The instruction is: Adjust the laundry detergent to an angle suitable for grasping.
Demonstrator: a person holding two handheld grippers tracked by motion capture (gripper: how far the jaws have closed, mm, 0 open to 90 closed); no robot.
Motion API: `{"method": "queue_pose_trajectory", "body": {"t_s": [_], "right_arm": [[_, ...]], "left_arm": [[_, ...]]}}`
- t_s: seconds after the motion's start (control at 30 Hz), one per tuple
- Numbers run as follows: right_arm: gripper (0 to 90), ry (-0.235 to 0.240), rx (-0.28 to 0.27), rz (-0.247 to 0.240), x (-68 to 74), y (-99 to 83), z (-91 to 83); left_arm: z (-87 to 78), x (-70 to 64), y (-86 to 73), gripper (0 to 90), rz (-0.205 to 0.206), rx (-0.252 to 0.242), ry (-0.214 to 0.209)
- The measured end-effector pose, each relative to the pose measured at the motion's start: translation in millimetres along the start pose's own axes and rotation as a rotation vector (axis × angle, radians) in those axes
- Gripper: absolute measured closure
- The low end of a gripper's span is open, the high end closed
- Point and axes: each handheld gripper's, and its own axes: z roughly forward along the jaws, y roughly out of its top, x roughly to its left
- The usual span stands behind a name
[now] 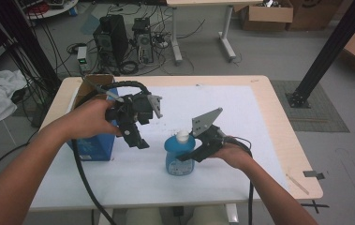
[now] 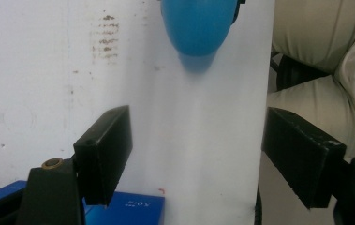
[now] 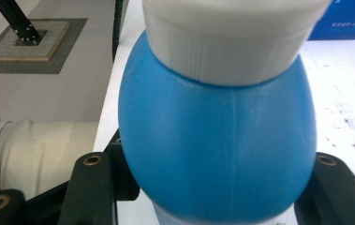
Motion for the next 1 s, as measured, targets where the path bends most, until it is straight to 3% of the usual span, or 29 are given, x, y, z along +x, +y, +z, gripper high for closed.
{"method": "queue_pose_trajectory", "body": {"t_s": [0.33,1.0], "right_arm": [[43.9,-0.009,0.014,-0.027,-2.9,-1.1,4.4],[42.7,0.001,0.006,-0.02,-3.5,-5.1,2.8]], "left_arm": [[2.4,1.5,1.3,25.5,0.0,0.004,-0.004],[4.4,1.3,2.1,25.5,0.002,0.009,-0.004]]}}
